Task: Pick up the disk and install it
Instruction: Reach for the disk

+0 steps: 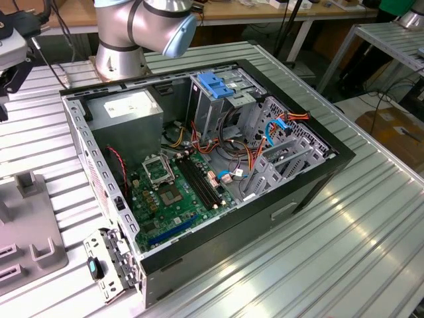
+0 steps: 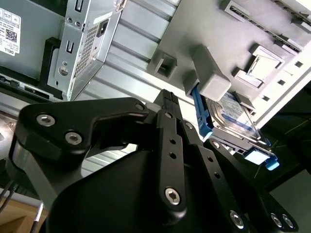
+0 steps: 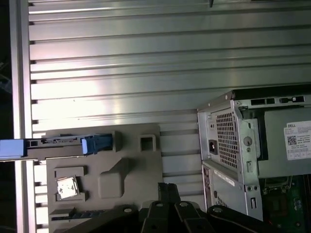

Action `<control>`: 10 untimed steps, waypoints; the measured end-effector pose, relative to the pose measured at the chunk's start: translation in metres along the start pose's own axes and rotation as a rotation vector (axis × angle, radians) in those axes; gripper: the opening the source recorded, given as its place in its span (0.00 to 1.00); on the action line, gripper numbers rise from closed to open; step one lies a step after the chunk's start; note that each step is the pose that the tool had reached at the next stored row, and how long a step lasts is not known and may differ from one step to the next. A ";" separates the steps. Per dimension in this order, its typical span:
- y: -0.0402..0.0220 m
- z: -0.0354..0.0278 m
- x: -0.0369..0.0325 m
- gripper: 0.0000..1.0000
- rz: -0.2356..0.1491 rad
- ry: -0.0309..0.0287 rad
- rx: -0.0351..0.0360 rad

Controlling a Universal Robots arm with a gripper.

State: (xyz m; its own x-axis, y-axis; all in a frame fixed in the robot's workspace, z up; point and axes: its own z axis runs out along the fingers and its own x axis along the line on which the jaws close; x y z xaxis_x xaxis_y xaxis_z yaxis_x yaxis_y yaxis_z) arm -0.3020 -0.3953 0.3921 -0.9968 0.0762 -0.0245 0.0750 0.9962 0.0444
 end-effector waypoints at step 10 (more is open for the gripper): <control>-0.0015 -0.0001 0.0210 0.11 0.000 0.0001 0.0001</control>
State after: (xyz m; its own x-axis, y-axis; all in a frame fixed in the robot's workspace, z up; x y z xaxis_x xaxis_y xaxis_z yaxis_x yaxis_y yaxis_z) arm -0.3230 -0.3952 0.3916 -0.9968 0.0760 -0.0244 0.0749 0.9962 0.0443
